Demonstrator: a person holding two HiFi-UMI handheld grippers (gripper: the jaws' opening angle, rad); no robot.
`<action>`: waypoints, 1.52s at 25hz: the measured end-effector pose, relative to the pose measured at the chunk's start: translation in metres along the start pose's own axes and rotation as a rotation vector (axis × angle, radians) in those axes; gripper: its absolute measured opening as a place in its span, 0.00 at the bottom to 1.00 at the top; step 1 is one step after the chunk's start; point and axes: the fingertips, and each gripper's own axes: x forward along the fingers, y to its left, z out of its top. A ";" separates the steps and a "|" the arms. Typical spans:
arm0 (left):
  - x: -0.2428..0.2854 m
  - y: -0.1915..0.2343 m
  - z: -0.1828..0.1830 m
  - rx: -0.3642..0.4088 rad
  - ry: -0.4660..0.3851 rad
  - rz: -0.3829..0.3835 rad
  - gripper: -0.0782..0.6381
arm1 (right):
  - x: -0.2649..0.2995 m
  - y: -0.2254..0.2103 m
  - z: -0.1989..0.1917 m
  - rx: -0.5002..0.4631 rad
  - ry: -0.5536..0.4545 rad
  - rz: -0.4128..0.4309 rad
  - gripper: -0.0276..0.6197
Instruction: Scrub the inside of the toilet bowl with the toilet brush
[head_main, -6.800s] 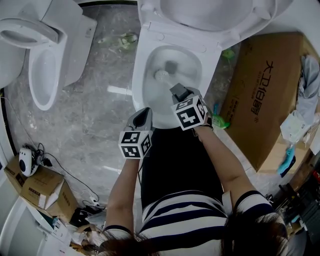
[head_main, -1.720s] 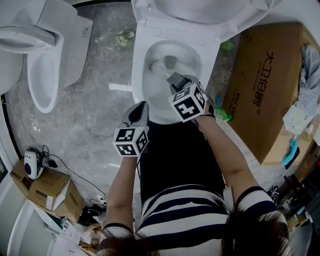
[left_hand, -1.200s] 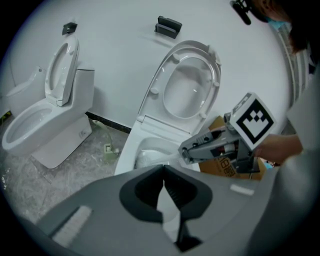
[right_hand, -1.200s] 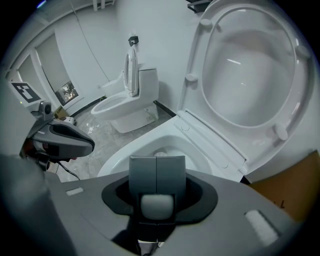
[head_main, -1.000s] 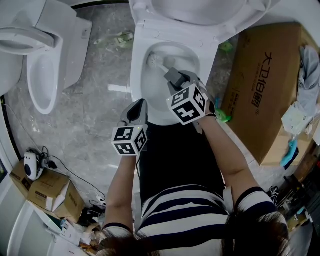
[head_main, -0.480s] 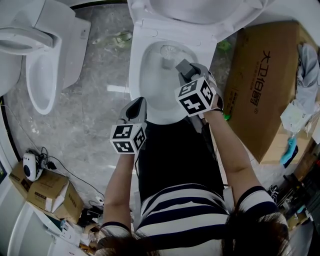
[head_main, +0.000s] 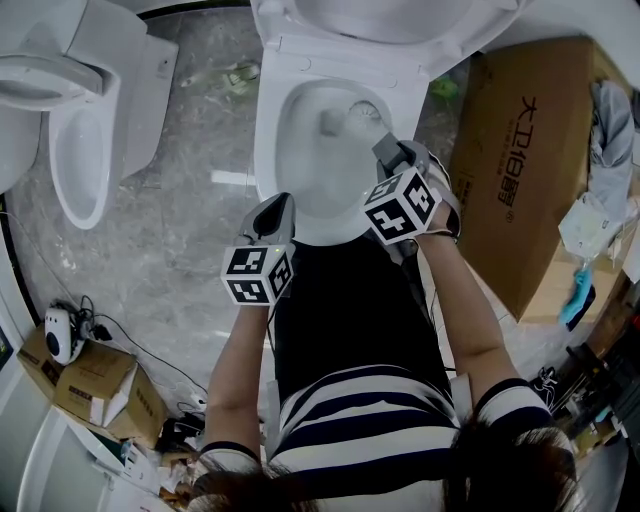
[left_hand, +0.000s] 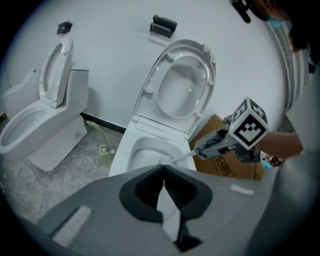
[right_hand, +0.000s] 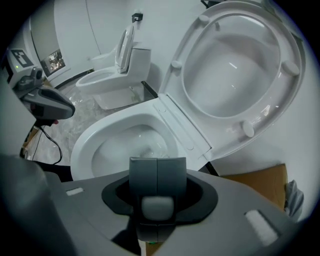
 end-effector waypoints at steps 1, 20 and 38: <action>0.000 0.000 -0.001 -0.001 0.001 0.000 0.11 | -0.001 0.002 -0.003 -0.010 0.012 0.002 0.31; -0.016 0.005 -0.016 -0.036 0.016 0.014 0.11 | -0.031 0.079 -0.053 -0.184 0.180 0.211 0.31; -0.028 0.017 -0.027 -0.081 0.024 0.032 0.11 | -0.038 0.148 -0.012 -0.139 0.068 0.442 0.31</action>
